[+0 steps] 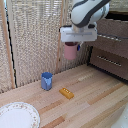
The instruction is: Propose to navigate your clamp on the clench of the first drawer. Use gentle force to register to the cabinet. Send posterior your swing mandate till over it lurks, a cup of pink essence. Fortify your grip after aiming concentric with the pink cup’s periphery. Manoeuvre the pink towards the cabinet's top. Drop your compression till the cup is resting inside.
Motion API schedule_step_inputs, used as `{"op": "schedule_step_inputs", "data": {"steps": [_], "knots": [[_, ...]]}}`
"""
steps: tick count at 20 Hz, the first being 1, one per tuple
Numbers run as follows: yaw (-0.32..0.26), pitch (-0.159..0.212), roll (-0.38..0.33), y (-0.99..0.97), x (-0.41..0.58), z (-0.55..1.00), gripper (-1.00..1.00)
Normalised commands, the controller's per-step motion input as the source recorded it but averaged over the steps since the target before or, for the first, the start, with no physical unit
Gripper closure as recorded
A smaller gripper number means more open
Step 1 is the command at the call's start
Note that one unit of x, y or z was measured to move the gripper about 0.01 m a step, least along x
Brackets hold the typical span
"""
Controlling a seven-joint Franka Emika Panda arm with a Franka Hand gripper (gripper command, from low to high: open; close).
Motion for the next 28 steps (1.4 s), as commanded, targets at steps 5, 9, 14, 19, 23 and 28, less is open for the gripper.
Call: {"op": "schedule_step_inputs", "data": {"steps": [5,9,14,19,23,28], "knots": [[-0.318,0.058,-0.046,-0.03,0.186,0.87,1.00],[-0.336,0.092,-0.004,-0.12,0.136,0.80,1.00],[-0.331,0.103,0.000,-0.18,0.090,0.80,1.00],[-0.323,0.086,-0.013,-0.11,0.163,0.84,1.00],[-0.299,0.053,-0.044,-0.05,0.205,0.90,1.00],[-0.255,0.072,-0.020,-0.24,0.280,0.97,1.00]]}}
